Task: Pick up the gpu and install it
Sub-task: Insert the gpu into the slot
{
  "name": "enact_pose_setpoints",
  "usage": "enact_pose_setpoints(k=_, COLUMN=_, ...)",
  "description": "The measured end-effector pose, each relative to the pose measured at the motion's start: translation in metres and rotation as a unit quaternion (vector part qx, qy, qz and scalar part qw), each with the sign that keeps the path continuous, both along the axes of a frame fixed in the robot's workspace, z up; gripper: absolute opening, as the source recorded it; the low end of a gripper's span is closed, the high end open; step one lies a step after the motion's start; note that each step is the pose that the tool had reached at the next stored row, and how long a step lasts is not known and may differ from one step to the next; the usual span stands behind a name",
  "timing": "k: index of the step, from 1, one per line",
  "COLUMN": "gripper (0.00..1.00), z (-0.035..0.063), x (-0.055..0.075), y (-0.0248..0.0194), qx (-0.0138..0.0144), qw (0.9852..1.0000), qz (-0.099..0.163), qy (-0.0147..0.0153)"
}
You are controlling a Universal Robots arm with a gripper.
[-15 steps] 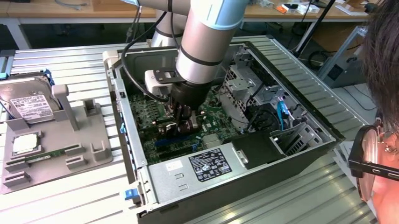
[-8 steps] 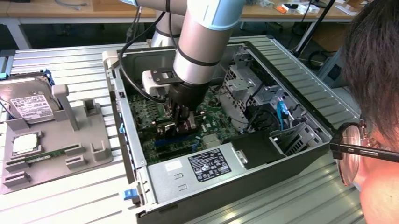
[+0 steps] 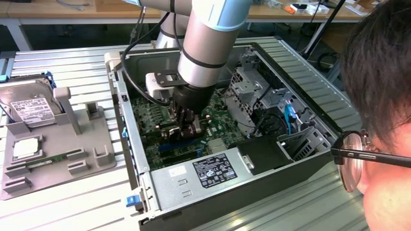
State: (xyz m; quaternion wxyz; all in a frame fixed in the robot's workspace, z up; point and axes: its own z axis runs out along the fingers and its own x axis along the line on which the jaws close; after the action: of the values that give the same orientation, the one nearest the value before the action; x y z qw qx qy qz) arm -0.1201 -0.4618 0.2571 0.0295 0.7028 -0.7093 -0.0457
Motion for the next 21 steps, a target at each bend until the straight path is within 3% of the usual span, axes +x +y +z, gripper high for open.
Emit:
enact_pose_setpoints(k=9, gripper=0.27, z=-0.0001, x=0.0, y=0.0001, qx=-0.0001, qw=1.0, qz=0.0, qy=0.0)
enact_pose_setpoints(k=11, gripper=0.27, z=-0.0004, x=0.0, y=0.0003, qx=-0.0023, qw=1.0, qz=0.0, qy=0.0)
enact_pose_setpoints(k=13, gripper=0.27, z=-0.0004, x=0.0, y=0.0003, qx=-0.0024, qw=1.0, qz=0.0, qy=0.0)
enact_pose_setpoints(k=15, gripper=0.27, z=-0.0003, x=-0.0001, y=0.0003, qx=0.0064, qw=1.0, qz=0.0, qy=0.0001)
enact_pose_setpoints(k=21, gripper=0.27, z=-0.0005, x=0.0001, y=0.0004, qx=0.0061, qw=1.0, qz=0.0, qy=0.0001)
